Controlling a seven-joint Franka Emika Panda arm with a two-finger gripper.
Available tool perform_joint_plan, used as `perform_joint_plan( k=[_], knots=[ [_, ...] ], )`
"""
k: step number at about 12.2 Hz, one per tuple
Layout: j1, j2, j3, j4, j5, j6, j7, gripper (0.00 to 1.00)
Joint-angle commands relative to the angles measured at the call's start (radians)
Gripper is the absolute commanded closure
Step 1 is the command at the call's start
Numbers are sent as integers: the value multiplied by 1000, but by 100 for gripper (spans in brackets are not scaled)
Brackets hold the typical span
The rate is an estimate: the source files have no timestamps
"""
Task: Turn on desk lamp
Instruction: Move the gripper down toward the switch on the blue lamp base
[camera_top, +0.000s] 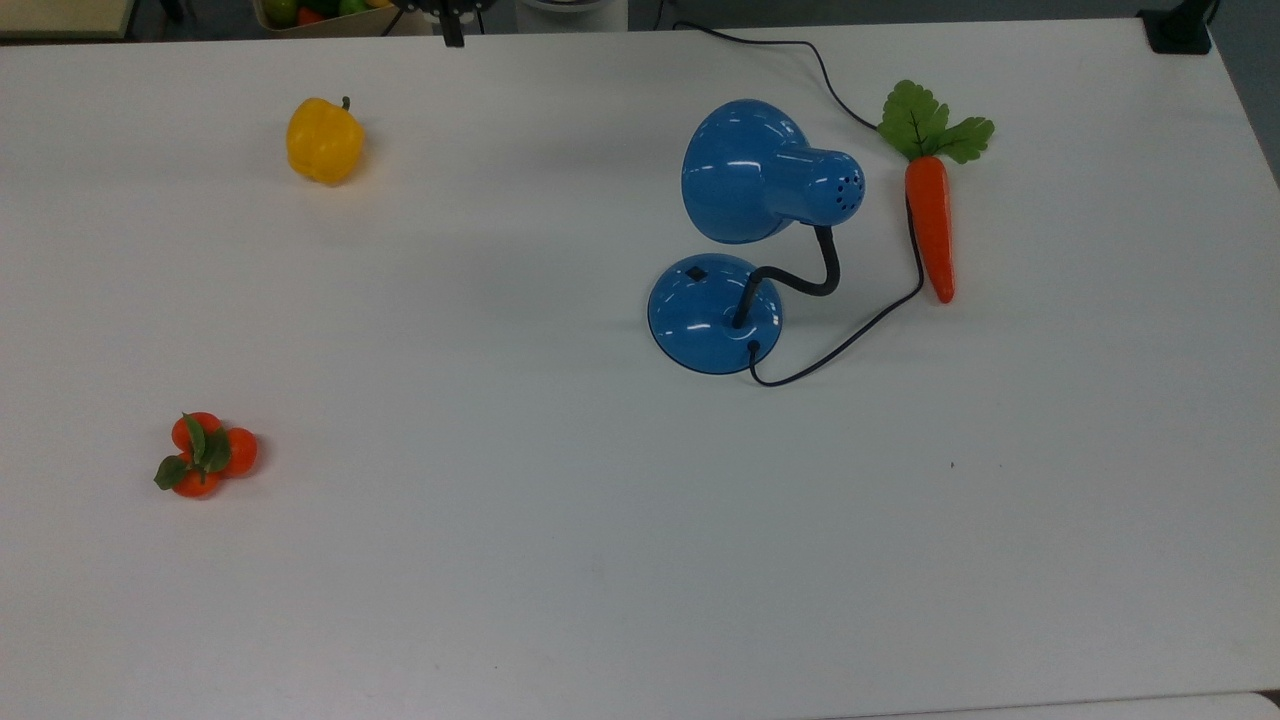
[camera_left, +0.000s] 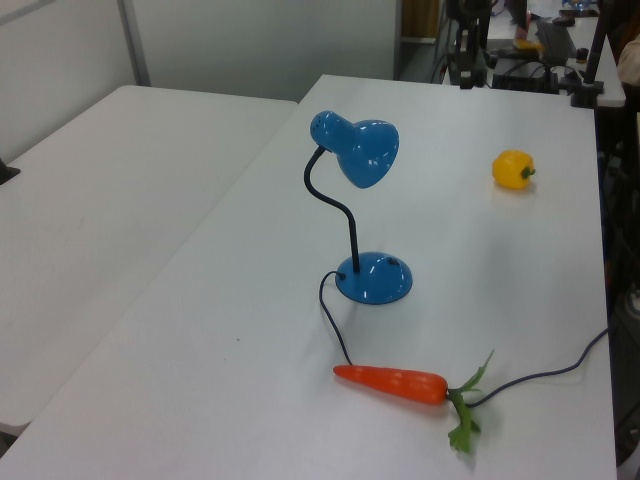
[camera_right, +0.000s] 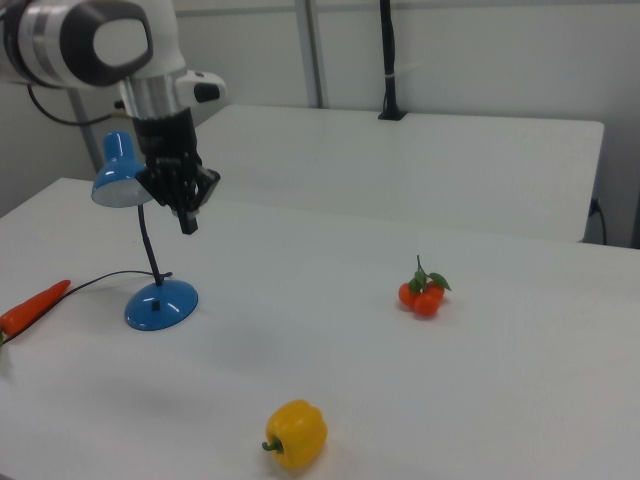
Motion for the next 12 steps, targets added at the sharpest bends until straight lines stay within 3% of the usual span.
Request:
perform_joint_plan(
  k=[1, 7, 12],
  knots=[
    [32, -57, 6, -212, 16, 201, -35, 100],
    [124, -37, 6, -456, 7, 541, -35, 100],
    [215, 58, 6, -510, 6, 795, -35, 100]
  ],
)
